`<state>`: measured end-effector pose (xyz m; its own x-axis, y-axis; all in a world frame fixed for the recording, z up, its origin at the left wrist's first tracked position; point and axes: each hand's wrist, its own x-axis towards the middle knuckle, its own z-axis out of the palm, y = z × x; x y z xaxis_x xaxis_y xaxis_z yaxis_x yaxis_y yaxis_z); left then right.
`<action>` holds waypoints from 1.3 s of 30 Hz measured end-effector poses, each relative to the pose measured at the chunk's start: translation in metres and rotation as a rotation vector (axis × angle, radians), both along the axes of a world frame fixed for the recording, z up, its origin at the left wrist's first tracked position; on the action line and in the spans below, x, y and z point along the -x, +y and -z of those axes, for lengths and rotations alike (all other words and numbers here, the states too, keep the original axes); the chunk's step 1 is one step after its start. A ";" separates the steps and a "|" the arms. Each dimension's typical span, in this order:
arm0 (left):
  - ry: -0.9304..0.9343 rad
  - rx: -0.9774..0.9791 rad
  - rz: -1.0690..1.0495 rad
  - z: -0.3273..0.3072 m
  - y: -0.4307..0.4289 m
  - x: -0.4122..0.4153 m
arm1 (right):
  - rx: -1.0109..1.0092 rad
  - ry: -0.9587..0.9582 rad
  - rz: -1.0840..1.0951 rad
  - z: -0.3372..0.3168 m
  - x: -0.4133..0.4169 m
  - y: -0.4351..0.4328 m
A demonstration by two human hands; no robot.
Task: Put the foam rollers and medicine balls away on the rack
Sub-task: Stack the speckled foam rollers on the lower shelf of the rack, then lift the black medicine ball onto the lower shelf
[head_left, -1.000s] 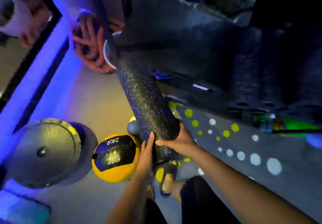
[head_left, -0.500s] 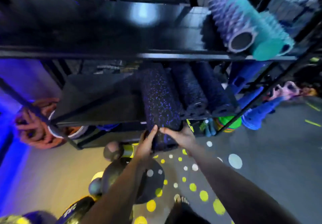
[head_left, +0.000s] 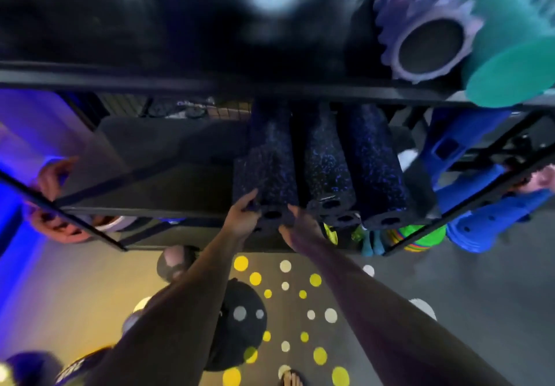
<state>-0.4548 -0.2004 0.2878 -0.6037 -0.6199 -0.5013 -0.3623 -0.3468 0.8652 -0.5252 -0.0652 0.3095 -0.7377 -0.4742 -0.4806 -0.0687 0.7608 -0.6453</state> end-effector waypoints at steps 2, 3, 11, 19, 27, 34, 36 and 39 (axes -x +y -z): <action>-0.025 0.036 0.043 0.010 0.009 -0.002 | -0.034 -0.042 0.010 0.029 -0.002 0.017; -0.029 0.066 0.047 0.013 0.016 -0.007 | -0.060 -0.049 0.030 0.042 -0.005 0.027; -0.242 0.107 -0.042 0.013 0.032 -0.118 | -0.169 -0.197 -0.003 0.072 -0.061 0.031; -0.394 -0.080 -0.222 0.034 -0.006 -0.312 | -0.178 -0.284 -0.355 0.068 -0.196 -0.060; -0.461 -0.366 -0.587 0.095 -0.076 -0.487 | -0.349 -0.300 -0.477 0.138 -0.335 -0.165; -0.440 -0.375 -0.545 0.195 -0.184 -0.585 | -0.472 -0.266 -0.510 0.235 -0.441 -0.251; -0.478 -0.369 -0.508 0.230 -0.201 -0.606 | -0.473 -0.274 -0.525 0.260 -0.467 -0.270; -0.534 -0.348 -0.423 0.278 -0.211 -0.620 | -0.451 -0.297 -0.514 0.293 -0.498 -0.290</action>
<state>0.1652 -0.4117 0.0094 0.0285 -0.4969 -0.8673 -0.4763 -0.7696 0.4253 -0.0272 -0.3557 0.0168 -0.2847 -0.4343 -0.8546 -0.3586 0.8750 -0.3252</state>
